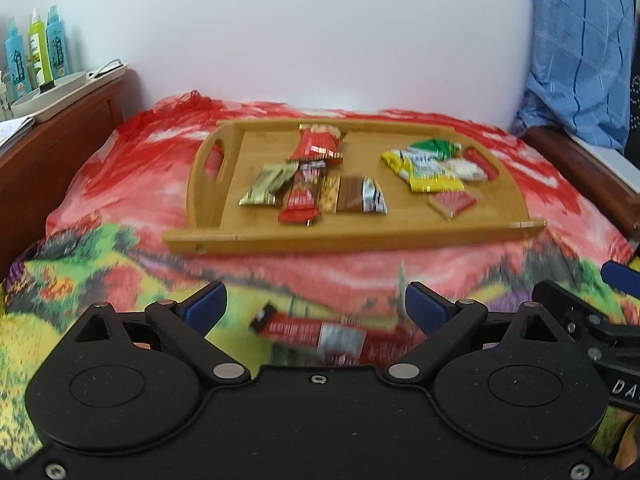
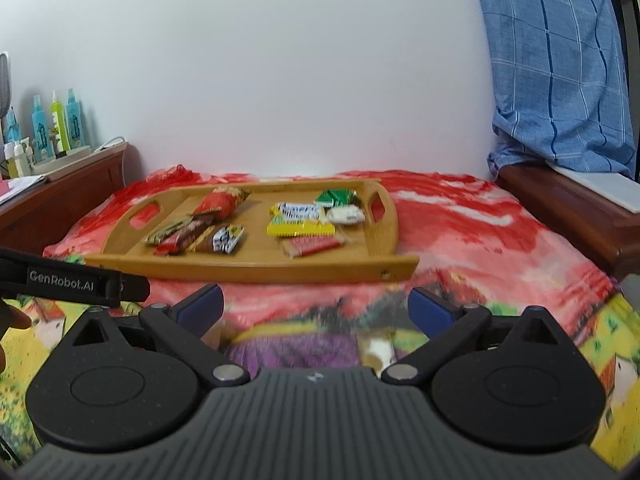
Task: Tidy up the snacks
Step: 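Move both tools back over the snacks on the blanket, then close left tool on red stick snack while right tool closes on white-brown packet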
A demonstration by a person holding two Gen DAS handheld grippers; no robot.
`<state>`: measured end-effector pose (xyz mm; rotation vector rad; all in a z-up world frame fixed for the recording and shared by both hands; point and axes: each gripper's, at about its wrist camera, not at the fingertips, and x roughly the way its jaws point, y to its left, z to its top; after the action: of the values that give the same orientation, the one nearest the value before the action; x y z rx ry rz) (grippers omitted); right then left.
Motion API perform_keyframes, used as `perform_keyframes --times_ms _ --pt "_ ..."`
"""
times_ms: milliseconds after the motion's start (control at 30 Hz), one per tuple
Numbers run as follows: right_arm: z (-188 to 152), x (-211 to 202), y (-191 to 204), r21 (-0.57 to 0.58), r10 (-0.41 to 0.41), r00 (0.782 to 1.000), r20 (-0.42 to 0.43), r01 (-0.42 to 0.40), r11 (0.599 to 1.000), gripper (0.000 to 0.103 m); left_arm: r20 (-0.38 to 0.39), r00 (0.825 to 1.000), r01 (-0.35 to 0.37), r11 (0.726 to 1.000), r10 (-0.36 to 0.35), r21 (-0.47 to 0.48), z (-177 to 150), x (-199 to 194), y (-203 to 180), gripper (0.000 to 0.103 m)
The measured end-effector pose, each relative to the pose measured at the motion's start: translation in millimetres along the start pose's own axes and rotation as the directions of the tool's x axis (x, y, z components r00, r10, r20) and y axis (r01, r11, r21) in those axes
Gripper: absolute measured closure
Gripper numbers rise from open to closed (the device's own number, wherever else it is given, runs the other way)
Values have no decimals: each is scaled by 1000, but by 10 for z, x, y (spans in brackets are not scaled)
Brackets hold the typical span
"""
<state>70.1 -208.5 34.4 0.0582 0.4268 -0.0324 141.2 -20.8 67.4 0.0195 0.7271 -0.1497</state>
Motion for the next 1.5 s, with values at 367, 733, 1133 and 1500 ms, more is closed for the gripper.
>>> perform_keyframes --times_ms 367,733,1133,1500 --pt "-63 41 87 -32 -41 999 -33 40 999 0 -77 995 60 996 -65 -60 -204 70 111 39" --pt "-92 232 -193 123 -90 984 -154 109 986 24 -90 984 133 975 -151 -175 -213 186 100 54" --pt "-149 380 -191 144 -116 972 -203 147 978 44 -64 987 120 946 -145 -302 -64 430 85 61" --pt "-145 341 -220 200 -68 984 -165 101 975 74 3 992 124 954 -129 -274 11 185 69 82"
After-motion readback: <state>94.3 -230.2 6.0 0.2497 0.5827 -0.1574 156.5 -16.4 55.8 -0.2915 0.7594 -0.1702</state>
